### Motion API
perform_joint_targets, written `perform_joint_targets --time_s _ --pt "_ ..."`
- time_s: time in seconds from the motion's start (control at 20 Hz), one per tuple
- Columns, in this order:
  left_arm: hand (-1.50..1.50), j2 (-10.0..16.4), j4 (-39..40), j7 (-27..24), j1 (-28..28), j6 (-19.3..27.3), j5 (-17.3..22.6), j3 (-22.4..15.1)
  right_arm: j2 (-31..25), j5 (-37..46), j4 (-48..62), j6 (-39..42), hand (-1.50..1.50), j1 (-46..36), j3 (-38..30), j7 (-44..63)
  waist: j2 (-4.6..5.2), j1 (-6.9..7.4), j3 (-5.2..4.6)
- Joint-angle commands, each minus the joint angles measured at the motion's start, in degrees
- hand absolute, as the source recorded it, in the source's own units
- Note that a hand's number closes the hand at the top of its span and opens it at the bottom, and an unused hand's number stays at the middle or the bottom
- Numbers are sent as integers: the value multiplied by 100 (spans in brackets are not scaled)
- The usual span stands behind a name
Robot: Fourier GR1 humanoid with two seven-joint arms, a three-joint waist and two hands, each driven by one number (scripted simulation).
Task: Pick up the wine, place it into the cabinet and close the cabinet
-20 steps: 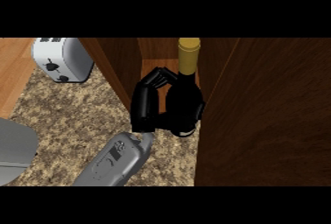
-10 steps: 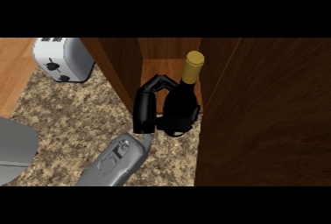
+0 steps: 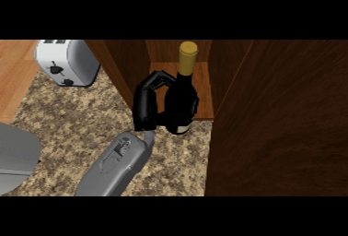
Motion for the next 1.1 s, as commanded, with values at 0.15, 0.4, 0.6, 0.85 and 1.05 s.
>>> perform_joint_targets --time_s 0.15,0.4,0.6,0.85,1.05 --pt "150 -31 798 -235 -453 -98 276 289 164 -354 -650 4 -150 393 12 -43 10 -56 0" --pt "150 -7 1204 -264 -592 -859 238 843 45 -710 -625 21 -150 294 -281 139 6 -22 0" --pt "150 -34 2010 -366 -1034 -945 340 1027 41 -660 -638 2 -150 166 -157 268 18 -58 -1" --pt "150 -34 2689 -510 -1522 -914 401 1200 26 -783 -374 136 -150 209 -281 66 23 -60 0" --pt "150 -35 3393 -878 -1983 -1041 584 1455 232 -243 -489 85 -150 336 238 -14 38 -114 -2"
